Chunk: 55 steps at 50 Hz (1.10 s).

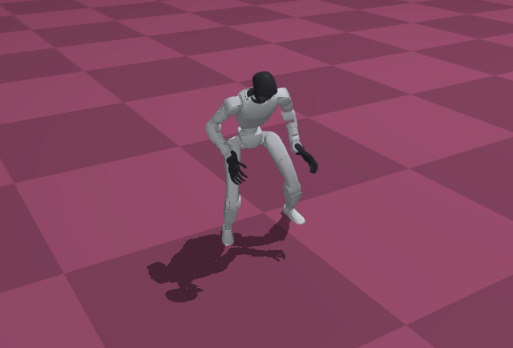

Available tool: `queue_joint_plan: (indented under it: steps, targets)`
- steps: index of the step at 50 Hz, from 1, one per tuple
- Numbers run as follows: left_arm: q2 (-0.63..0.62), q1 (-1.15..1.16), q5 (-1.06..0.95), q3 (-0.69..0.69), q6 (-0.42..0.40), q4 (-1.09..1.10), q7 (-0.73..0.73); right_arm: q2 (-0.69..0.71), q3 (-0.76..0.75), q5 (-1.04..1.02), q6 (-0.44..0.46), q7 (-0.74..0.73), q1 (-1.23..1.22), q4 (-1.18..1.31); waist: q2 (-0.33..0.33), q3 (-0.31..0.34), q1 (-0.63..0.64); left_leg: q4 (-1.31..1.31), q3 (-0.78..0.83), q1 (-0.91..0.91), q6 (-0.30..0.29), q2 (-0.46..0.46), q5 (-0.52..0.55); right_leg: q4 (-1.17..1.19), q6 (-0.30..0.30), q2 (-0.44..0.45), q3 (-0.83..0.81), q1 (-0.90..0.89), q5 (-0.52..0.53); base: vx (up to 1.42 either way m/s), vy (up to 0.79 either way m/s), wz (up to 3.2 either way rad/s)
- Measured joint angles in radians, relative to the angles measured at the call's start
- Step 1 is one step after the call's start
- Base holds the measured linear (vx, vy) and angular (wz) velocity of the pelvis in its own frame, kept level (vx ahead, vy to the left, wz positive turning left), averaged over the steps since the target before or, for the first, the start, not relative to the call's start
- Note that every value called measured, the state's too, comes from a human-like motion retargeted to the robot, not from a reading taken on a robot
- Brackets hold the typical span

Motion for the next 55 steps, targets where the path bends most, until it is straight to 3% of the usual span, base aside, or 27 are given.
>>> queue_joint_plan:
  steps: [3,5,7,8,10,12,15,17,20,23,25,27,28,30,32,35,37,39,40,42,45,47,48,50,52,53,55]
  targets:
    - [0.000,0.222,-0.099,0.205,0.008,-0.161,0.055,-0.009,-0.050,0.042,-0.070,0.125,0.059,-0.350,-0.089,-0.117,0.017,-0.300,0.089,0.237,0.013,0.005,0.173,-0.125,0.020,0.034,-0.029,0.143,0.014,0.63,-0.71,-0.69]
    - [0.016,0.373,-0.134,0.294,-0.014,-0.358,-0.012,-0.083,-0.154,0.119,-0.132,0.245,0.177,-0.566,-0.134,-0.207,0.014,-0.637,0.162,0.431,0.028,-0.012,0.443,-0.317,0.048,0.057,-0.089,0.300,0.099,0.76,-0.82,-0.02]
    - [0.037,0.533,-0.124,0.332,-0.045,-0.568,-0.126,-0.132,-0.291,0.280,-0.206,0.302,0.403,-0.704,-0.145,-0.313,-0.027,-0.888,0.116,0.545,-0.019,-0.057,0.683,-0.597,0.080,0.106,-0.161,0.499,0.285,0.77,-0.83,0.76]
    - [0.046,0.600,-0.096,0.332,-0.062,-0.653,-0.171,-0.153,-0.355,0.379,-0.233,0.331,0.518,-0.733,-0.148,-0.356,-0.056,-0.927,0.038,0.562,-0.060,-0.101,0.723,-0.755,0.108,0.128,-0.180,0.604,0.422,0.69,-0.81,1.22]
    - [0.065,0.679,-0.013,0.296,-0.095,-0.766,-0.203,-0.163,-0.435,0.521,-0.256,0.386,0.703,-0.707,-0.166,-0.409,-0.103,-0.911,-0.088,0.568,-0.128,-0.228,0.714,-1.047,0.199,0.146,-0.157,0.785,0.744,0.57,-0.89,1.28]
    - [0.102,0.672,0.055,0.240,-0.100,-0.795,-0.198,-0.135,-0.438,0.534,-0.227,0.412,0.779,-0.601,-0.158,-0.426,-0.102,-0.850,-0.034,0.561,-0.178,-0.254,0.692,-1.188,0.228,0.225,-0.047,0.869,0.925,0.43,-1.11,0.68]
    - [0.139,0.630,0.103,0.149,-0.073,-0.791,-0.235,-0.111,-0.399,0.436,-0.171,0.412,0.790,-0.432,-0.100,-0.436,-0.071,-0.858,0.132,0.580,-0.146,-0.282,0.702,-1.168,0.228,0.246,0.060,0.899,0.887,0.29,-0.70,0.13]
    - [0.139,0.513,0.119,0.110,-0.072,-0.751,-0.309,-0.124,-0.362,0.375,-0.136,0.493,0.663,-0.342,-0.035,-0.343,-0.052,-0.902,0.140,0.581,-0.112,-0.308,0.722,-1.083,0.205,0.203,0.029,0.879,0.822,0.11,-0.44,-0.14]
    - [0.131,0.406,0.098,0.055,-0.085,-0.648,-0.383,-0.133,-0.303,0.406,-0.126,0.561,0.515,-0.210,0.091,-0.266,-0.060,-0.934,0.005,0.575,-0.163,-0.284,0.716,-1.021,0.158,0.158,-0.062,0.900,0.737,0.15,-0.68,0.15]
    - [0.140,0.412,0.062,0.010,-0.079,-0.594,-0.411,-0.110,-0.224,0.363,-0.134,0.527,0.466,-0.116,0.199,-0.274,-0.056,-0.965,-0.203,0.567,-0.246,-0.239,0.790,-0.995,0.147,0.086,-0.150,0.915,0.660,0.18,-0.76,-0.10]
    - [0.167,0.460,0.005,-0.016,-0.045,-0.598,-0.410,-0.067,-0.156,0.319,-0.120,0.440,0.477,-0.070,0.223,-0.338,-0.034,-0.923,-0.197,0.557,-0.219,-0.220,0.722,-0.971,0.159,0.000,-0.177,0.893,0.614,0.16,-0.78,-0.39]
    - [0.189,0.394,-0.045,-0.058,-0.035,-0.599,-0.389,-0.019,-0.114,0.321,-0.098,0.362,0.429,-0.048,0.193,-0.314,0.000,-0.766,-0.096,0.527,-0.084,-0.238,0.402,-0.942,0.181,-0.148,-0.167,0.854,0.565,0.06,-0.79,0.02]
    - [0.206,0.340,-0.067,-0.080,-0.029,-0.586,-0.381,0.021,-0.085,0.341,-0.085,0.323,0.383,-0.034,0.162,-0.274,0.009,-0.627,-0.077,0.491,-0.014,-0.253,0.225,-0.927,0.189,-0.227,-0.145,0.843,0.545,-0.04,-0.84,0.56]
    - [0.231,0.212,-0.081,-0.133,-0.009,-0.516,-0.353,0.122,-0.017,0.390,-0.065,0.247,0.282,0.012,0.100,-0.179,0.006,-0.267,-0.108,0.355,0.086,-0.281,-0.013,-0.906,0.187,-0.346,-0.074,0.842,0.517,-0.13,-0.89,1.14]
    - [0.225,0.086,-0.042,-0.169,0.022,-0.397,-0.310,0.212,0.084,0.423,-0.042,0.177,0.163,0.089,0.064,-0.084,-0.011,0.010,-0.159,0.231,0.048,-0.284,-0.087,-0.812,0.153,-0.381,0.026,0.829,0.401,-0.20,-0.95,1.28]
    - [0.169,-0.068,0.028,-0.164,0.044,-0.249,-0.202,0.327,0.265,0.492,-0.036,0.042,-0.048,0.231,0.031,0.017,-0.020,0.151,-0.222,0.174,-0.039,-0.242,-0.142,-0.509,0.082,-0.371,0.119,0.718,0.108,-0.19,-0.98,0.46]
    - [0.136,-0.075,0.021,-0.137,0.016,-0.282,-0.177,0.316,0.330,0.465,-0.052,0.090,-0.139,0.195,0.019,0.016,-0.005,0.165,-0.242,0.167,-0.107,-0.179,-0.127,-0.297,0.090,-0.326,0.175,0.603,0.028,-0.05,-1.04,-0.38]
    - [0.126,-0.052,-0.046,-0.087,-0.009,-0.373,-0.195,0.263,0.346,0.451,-0.062,0.178,-0.219,0.081,0.002,-0.007,0.015,0.069,-0.244,0.220,-0.163,-0.107,-0.068,-0.196,0.129,-0.257,0.200,0.539,0.021,0.07,-1.09,-0.87]
    - [0.128,-0.025,-0.088,-0.060,-0.016,-0.433,-0.200,0.228,0.343,0.433,-0.055,0.174,-0.238,0.005,-0.011,-0.022,0.027,-0.012,-0.237,0.274,-0.184,-0.073,-0.024,-0.180,0.147,-0.225,0.199,0.538,0.020,0.19,-1.12,-1.00]
    - [0.166,0.071,-0.133,-0.005,-0.026,-0.578,-0.249,0.105,0.281,0.418,-0.075,0.261,-0.189,-0.208,-0.053,-0.090,0.043,-0.290,-0.202,0.422,-0.171,-0.019,0.173,-0.273,0.146,-0.170,0.157,0.599,0.041,0.27,-1.14,-0.77]
    - [0.254,0.200,-0.121,0.090,-0.012,-0.765,-0.338,-0.103,0.105,0.599,-0.164,0.328,0.037,-0.470,-0.107,-0.237,-0.010,-0.725,-0.078,0.563,-0.113,0.030,0.605,-0.593,0.104,-0.094,0.000,0.761,0.201,0.32,-1.11,0.44]
    - [0.313,0.263,-0.043,0.119,-0.027,-0.854,-0.417,-0.222,-0.052,0.892,-0.224,0.502,0.257,-0.480,-0.135,-0.337,-0.081,-0.828,0.047,0.558,-0.111,-0.031,0.605,-0.893,0.154,-0.055,-0.124,0.892,0.449,0.22,-1.05,1.50]
    - [0.337,0.288,0.010,0.117,-0.046,-0.892,-0.447,-0.261,-0.125,1.057,-0.213,0.617,0.367,-0.437,-0.147,-0.378,-0.114,-0.852,0.091,0.556,-0.123,-0.089,0.544,-1.043,0.209,-0.037,-0.159,0.952,0.611,0.07,-1.20,1.30]
    - [0.395,0.308,0.106,0.097,-0.088,-0.953,-0.463,-0.283,-0.241,1.261,-0.127,0.797,0.519,-0.287,-0.103,-0.433,-0.137,-0.883,0.157,0.540,-0.207,-0.067,0.503,-1.237,0.228,0.144,-0.169,0.976,0.882,-0.09,-1.54,0.54]
    - [0.448,0.314,0.108,0.064,-0.107,-1.011,-0.485,-0.292,-0.333,1.210,-0.085,0.813,0.594,-0.111,-0.066,-0.443,-0.136,-0.897,0.225,0.554,-0.235,-0.096,0.573,-1.209,0.228,0.223,-0.093,0.930,0.900,-0.13,-1.26,-0.05]
    - [0.455,0.320,0.082,0.044,-0.134,-1.035,-0.386,-0.291,-0.359,1.117,-0.116,0.741,0.615,-0.025,-0.037,-0.439,-0.138,-0.912,0.233,0.570,-0.228,-0.128,0.622,-1.237,0.228,0.225,-0.058,0.945,0.895,-0.12,-0.79,-0.30]
    - [0.499,0.339,0.043,0.058,-0.132,-1.069,-0.504,-0.303,-0.409,0.905,-0.146,0.659,0.642,0.138,0.018,-0.427,-0.112,-0.917,0.210,0.590,-0.222,-0.179,0.686,-1.201,0.228,0.200,-0.064,0.925,0.858,-0.17,-0.61,-0.79]
